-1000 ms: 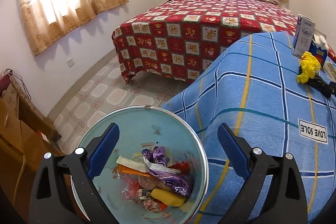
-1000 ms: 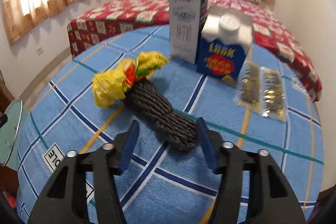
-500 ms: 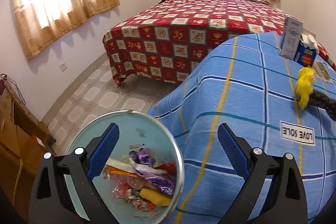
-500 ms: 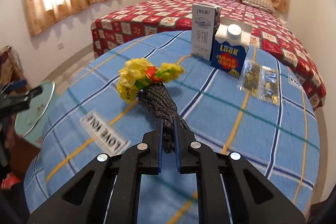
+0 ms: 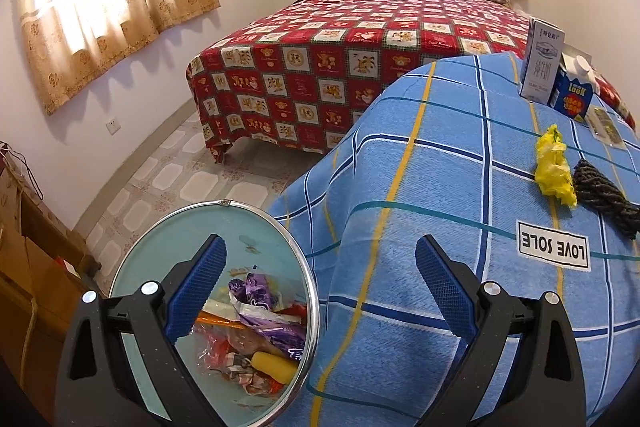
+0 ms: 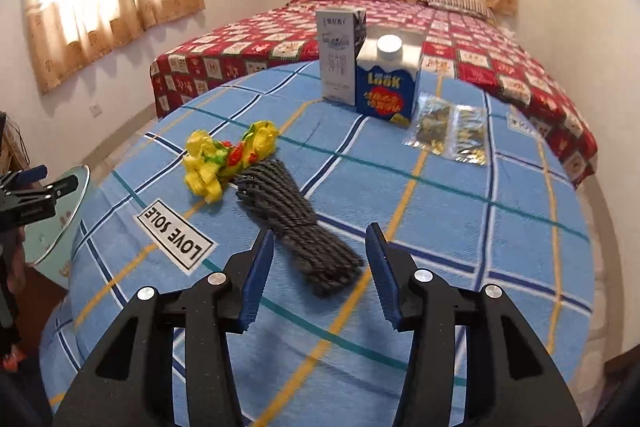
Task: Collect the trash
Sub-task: 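Grasp the yellow floral plastic bag with the left gripper while the right lifts the rope, then carry the yellow bag and black rope over the bin with both grippers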
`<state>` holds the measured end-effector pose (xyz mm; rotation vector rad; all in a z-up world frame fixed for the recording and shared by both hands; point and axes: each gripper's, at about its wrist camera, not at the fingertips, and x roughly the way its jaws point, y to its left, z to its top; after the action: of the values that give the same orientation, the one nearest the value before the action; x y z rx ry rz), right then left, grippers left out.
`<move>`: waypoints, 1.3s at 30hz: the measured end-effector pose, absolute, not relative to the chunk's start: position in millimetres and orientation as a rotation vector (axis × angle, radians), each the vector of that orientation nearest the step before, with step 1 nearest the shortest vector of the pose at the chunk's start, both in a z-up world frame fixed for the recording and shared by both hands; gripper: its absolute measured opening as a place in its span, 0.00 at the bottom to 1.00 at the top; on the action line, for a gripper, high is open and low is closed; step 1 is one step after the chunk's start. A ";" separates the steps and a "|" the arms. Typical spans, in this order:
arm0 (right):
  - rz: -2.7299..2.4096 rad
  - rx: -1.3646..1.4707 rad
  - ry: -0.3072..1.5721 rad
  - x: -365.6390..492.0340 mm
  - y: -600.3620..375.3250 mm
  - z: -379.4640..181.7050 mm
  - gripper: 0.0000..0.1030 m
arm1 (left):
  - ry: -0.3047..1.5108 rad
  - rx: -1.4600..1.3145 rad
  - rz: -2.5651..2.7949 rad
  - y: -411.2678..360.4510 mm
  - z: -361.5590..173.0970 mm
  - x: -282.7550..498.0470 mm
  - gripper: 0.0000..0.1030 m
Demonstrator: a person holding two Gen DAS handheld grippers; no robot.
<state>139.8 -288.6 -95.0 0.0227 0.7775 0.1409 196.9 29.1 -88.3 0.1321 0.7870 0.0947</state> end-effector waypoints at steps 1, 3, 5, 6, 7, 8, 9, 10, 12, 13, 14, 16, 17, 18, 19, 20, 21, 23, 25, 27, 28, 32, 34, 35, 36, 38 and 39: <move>0.126 0.013 0.800 142.8 -286.1 -100.3 0.46 | 0.786 0.128 0.092 27.6 -88.0 196.5 0.91; 0.119 0.020 0.837 147.5 -284.2 -107.5 0.45 | 0.787 0.122 0.083 27.5 -86.8 195.1 0.91; 0.113 0.044 0.848 148.2 -288.7 -110.4 0.27 | 0.786 0.122 0.069 22.5 -86.0 194.3 0.91; 0.125 0.063 0.828 144.6 -294.4 -104.9 0.18 | 0.785 0.122 0.063 20.9 -85.6 193.6 0.91; 0.124 0.065 0.821 143.4 -294.7 -103.8 0.14 | 0.786 0.123 0.053 17.4 -85.1 193.5 0.91; 0.122 0.067 0.810 141.0 -297.0 -100.7 0.11 | 0.785 0.123 0.043 13.0 -84.1 193.9 0.91; 0.118 0.069 0.790 137.4 -301.4 -95.3 0.11 | 0.784 0.125 0.035 9.4 -83.6 194.3 0.91; 0.113 0.077 0.773 133.8 -306.8 -90.6 0.11 | 0.785 0.129 0.024 2.9 -83.5 195.5 0.91; 0.082 0.075 0.744 127.5 -316.4 -85.2 0.11 | 0.785 0.139 0.003 -9.6 -83.3 198.5 0.91; 0.072 0.071 0.738 126.3 -317.9 -86.1 0.11 | 0.785 0.149 -0.010 -17.8 -83.4 200.4 0.91; 0.057 0.067 0.732 125.4 -321.3 -85.9 0.11 | 0.784 0.158 -0.021 -25.8 -83.6 201.6 0.91; 0.007 0.056 0.723 127.0 -329.3 -88.2 0.11 | 0.779 0.173 -0.045 -44.1 -82.9 207.0 0.91; -0.007 0.057 0.723 128.1 -333.3 -88.8 0.11 | 0.778 0.177 -0.053 -50.5 -83.0 209.5 0.91; -0.026 0.063 0.725 129.7 -339.8 -90.6 0.11 | 0.778 0.181 -0.062 -57.9 -82.9 212.4 0.91; -0.053 0.064 0.724 130.7 -348.2 -91.7 0.11 | 0.777 0.187 -0.074 -67.6 -83.2 216.2 0.91; -0.068 0.067 0.722 132.1 -354.7 -91.9 0.11 | 0.778 0.194 -0.084 -76.9 -83.5 219.8 0.91; -0.079 0.073 0.722 131.7 -360.2 -92.5 0.11 | 0.779 0.201 -0.098 -87.5 -84.2 223.9 0.91; -0.103 0.082 0.717 131.4 -371.6 -93.4 0.11 | 0.783 0.209 -0.114 -102.5 -85.8 229.8 0.91; -0.118 0.089 0.714 134.9 -384.1 -95.7 0.11 | 0.792 0.215 -0.128 -116.5 -89.4 236.9 0.91; -0.124 0.099 0.714 132.4 -392.6 -96.8 0.11 | 0.809 0.219 -0.139 -129.4 -95.0 246.1 0.91; -0.124 0.099 0.714 131.8 -395.4 -97.7 0.11 | 0.821 0.218 -0.147 -133.4 -98.5 250.4 0.91; -0.099 0.092 0.715 130.7 -395.1 -99.2 0.11 | 0.881 0.206 -0.163 -139.7 -113.5 264.9 0.73; -0.076 0.086 0.711 130.1 -388.9 -99.3 0.11 | 0.926 0.188 -0.181 -138.1 -121.0 270.3 0.52; -0.068 0.084 0.710 130.1 -386.2 -99.5 0.11 | 0.939 0.178 -0.188 -135.8 -123.4 271.4 0.32; -0.057 0.079 0.708 130.5 -381.2 -99.3 0.11 | 0.944 0.179 -0.195 -134.2 -124.6 271.2 0.30; -0.039 0.068 0.702 131.1 -371.0 -98.4 0.11 | 0.925 0.187 -0.187 -127.0 -120.9 266.0 0.30; -0.024 0.060 0.702 131.7 -363.5 -97.5 0.11 | 0.916 0.194 -0.185 -124.4 -119.0 263.5 0.29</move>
<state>131.7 -363.5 -97.5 0.0603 0.7022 -0.0244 263.5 -124.4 -119.0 0.1937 0.9156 -0.1846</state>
